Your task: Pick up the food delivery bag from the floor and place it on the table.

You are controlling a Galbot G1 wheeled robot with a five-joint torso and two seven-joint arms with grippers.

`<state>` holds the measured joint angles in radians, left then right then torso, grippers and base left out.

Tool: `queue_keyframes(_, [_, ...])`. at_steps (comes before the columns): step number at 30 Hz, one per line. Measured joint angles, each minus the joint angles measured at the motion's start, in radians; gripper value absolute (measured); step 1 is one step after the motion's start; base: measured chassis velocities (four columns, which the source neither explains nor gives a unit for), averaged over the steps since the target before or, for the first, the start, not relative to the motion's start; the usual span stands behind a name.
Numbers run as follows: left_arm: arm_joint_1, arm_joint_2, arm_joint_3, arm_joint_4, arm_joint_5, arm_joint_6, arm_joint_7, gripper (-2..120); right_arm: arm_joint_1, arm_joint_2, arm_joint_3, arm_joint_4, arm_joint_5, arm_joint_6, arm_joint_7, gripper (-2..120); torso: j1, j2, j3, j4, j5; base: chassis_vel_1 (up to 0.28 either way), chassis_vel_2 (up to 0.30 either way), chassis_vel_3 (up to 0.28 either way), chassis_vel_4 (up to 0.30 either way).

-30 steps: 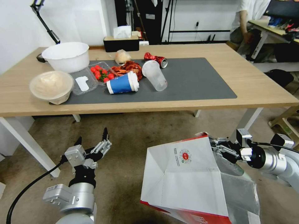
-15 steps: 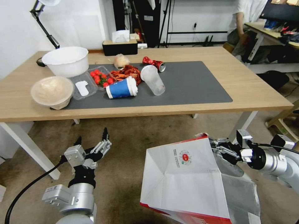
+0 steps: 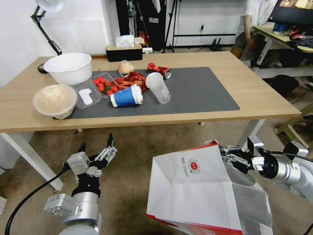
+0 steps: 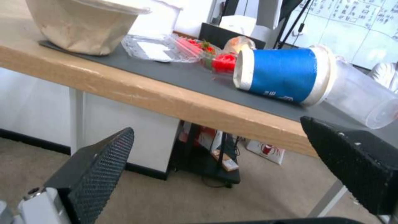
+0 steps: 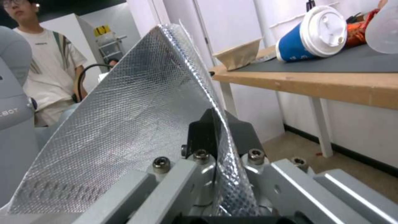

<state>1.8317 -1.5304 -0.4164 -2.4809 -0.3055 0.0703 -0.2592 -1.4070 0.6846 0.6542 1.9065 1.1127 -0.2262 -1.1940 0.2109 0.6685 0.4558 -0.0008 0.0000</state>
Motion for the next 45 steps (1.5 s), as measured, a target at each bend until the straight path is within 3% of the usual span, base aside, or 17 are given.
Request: queue_keyframes(45, [-0.005, 0.000, -0.003, 0.001, 0.003, 0.002, 0.003, 100, 0.001, -0.004, 0.001, 0.000, -0.002, 0.000, -0.002, 0, 0.082, 0.195, 0.113, 0.0000, 0.0000, 0.000, 0.000, 0.000, 0.000])
